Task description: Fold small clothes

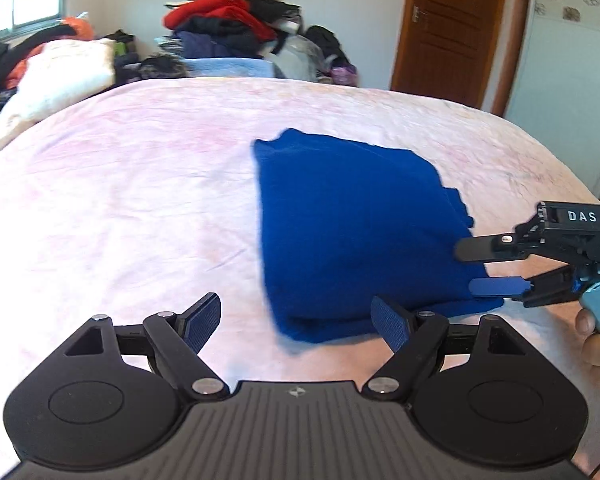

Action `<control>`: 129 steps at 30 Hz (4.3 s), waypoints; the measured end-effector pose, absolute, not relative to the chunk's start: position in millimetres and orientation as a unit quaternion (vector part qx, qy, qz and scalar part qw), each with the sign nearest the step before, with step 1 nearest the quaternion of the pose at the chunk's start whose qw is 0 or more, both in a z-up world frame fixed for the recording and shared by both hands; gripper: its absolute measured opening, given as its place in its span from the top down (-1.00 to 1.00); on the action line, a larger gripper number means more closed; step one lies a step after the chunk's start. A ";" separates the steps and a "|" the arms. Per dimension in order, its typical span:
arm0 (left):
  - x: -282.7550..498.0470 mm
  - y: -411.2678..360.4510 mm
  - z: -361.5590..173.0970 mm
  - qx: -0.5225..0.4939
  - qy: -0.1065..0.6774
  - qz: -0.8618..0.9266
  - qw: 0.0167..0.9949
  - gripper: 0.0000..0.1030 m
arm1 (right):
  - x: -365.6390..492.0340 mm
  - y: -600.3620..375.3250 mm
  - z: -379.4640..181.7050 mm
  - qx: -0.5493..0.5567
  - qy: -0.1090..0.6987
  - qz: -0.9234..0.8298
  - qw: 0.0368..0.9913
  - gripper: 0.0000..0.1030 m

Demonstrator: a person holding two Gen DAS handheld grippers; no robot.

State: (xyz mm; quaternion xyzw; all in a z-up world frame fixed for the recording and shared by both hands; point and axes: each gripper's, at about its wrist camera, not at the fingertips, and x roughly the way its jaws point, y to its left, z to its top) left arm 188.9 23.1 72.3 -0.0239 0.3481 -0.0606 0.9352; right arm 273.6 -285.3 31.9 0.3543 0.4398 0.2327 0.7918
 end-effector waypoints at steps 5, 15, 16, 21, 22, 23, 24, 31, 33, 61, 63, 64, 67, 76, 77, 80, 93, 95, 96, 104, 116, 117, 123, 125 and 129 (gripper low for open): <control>183.3 65.8 78.2 -0.145 0.367 -0.056 0.917 -0.60 | 256.9 -310.0 44.0 0.404 0.421 0.234 0.777 -0.38; 236.5 85.4 20.4 -0.417 0.428 -0.094 0.796 -0.59 | 276.8 -319.8 28.4 0.374 0.455 0.182 0.787 -0.33; 240.3 82.9 20.3 -0.418 0.433 -0.094 0.793 -0.58 | 279.8 -313.2 27.5 0.369 0.457 0.189 0.787 -0.24; 253.6 72.6 19.6 -0.371 0.470 -0.080 0.797 0.69 | 282.1 -298.9 29.2 0.353 0.466 0.212 0.783 0.74; 254.1 72.2 19.9 -0.363 0.470 -0.082 0.800 0.70 | 278.1 -301.8 32.3 0.359 0.461 0.214 0.783 0.74; 254.1 72.2 21.4 -0.353 0.470 -0.087 0.804 0.72 | 273.3 -306.3 35.0 0.365 0.457 0.215 0.782 0.75; 252.7 71.5 25.6 -0.335 0.471 -0.089 0.811 0.75 | 268.5 -311.2 35.4 0.369 0.453 0.211 0.784 0.76; 250.0 63.6 31.0 -0.260 0.472 -0.094 0.837 0.76 | 266.4 -313.6 17.1 0.358 0.474 0.196 0.780 0.78; 245.8 64.0 40.4 -0.241 0.475 -0.092 0.842 0.73 | 270.0 -315.7 27.6 0.351 0.478 0.197 0.781 0.57; 239.8 -11.5 29.8 0.020 0.391 -0.101 0.914 -0.84 | 410.4 -319.6 17.6 0.348 0.455 0.174 0.801 0.97; 241.8 -11.1 30.2 0.020 0.393 -0.102 0.913 -0.84 | 407.9 -318.8 20.4 0.349 0.453 0.175 0.801 0.90; 241.8 -10.6 30.7 0.021 0.394 -0.103 0.913 -0.84 | 403.9 -320.6 23.9 0.358 0.448 0.177 0.800 0.80; 238.5 -6.2 35.9 0.016 0.397 -0.095 0.913 -0.83 | 377.0 -329.9 45.8 0.362 0.423 0.170 0.813 0.53; 187.4 34.0 73.5 -0.005 0.379 -0.054 0.924 -0.83 | 214.7 -327.4 98.8 0.043 0.425 0.139 0.893 -0.03; 183.6 42.2 79.2 -0.001 0.375 -0.048 0.926 -0.83 | 202.2 -331.7 99.8 -0.014 0.434 0.121 0.893 -0.02; 181.3 70.4 104.1 0.071 0.354 -0.038 0.932 -0.83 | 180.9 -354.8 104.5 -0.184 0.449 0.046 0.873 0.00; 189.8 -10.3 55.3 0.017 0.372 -0.032 0.928 -0.83 | 196.5 -260.1 67.0 0.029 0.426 0.040 0.903 -0.61; 182.3 -24.2 44.1 0.030 0.375 -0.029 0.926 -0.83 | 197.6 -235.3 54.8 -0.024 0.441 0.020 0.897 -0.63; 180.2 -25.7 40.0 0.026 0.382 -0.033 0.923 -0.83 | 197.7 -228.4 50.9 -0.038 0.448 0.011 0.893 -0.64; 178.2 -25.5 23.5 0.002 0.391 -0.022 0.920 -0.94 | 184.2 -228.3 38.7 0.001 0.422 -0.013 0.907 -0.99; 180.5 -26.2 24.4 -0.002 0.399 -0.018 0.917 -1.00 | 186.9 -227.1 35.4 0.010 0.418 -0.023 0.908 -1.00; 180.6 -25.9 24.6 -0.003 0.400 -0.017 0.917 -1.00 | 186.6 -227.1 35.4 0.010 0.418 -0.022 0.908 -1.00; 182.7 -26.8 25.3 -0.006 0.407 -0.011 0.913 -1.00 | 182.5 -226.7 33.8 0.009 0.411 -0.020 0.911 -1.00; 182.9 -27.3 25.2 -0.005 0.408 -0.011 0.913 -1.00 | 181.8 -226.0 32.9 0.008 0.407 -0.020 0.913 -1.00; 181.7 -27.8 23.7 -0.002 0.399 -0.010 0.917 -1.00 | 178.6 -226.3 29.4 0.006 0.387 -0.012 0.922 -1.00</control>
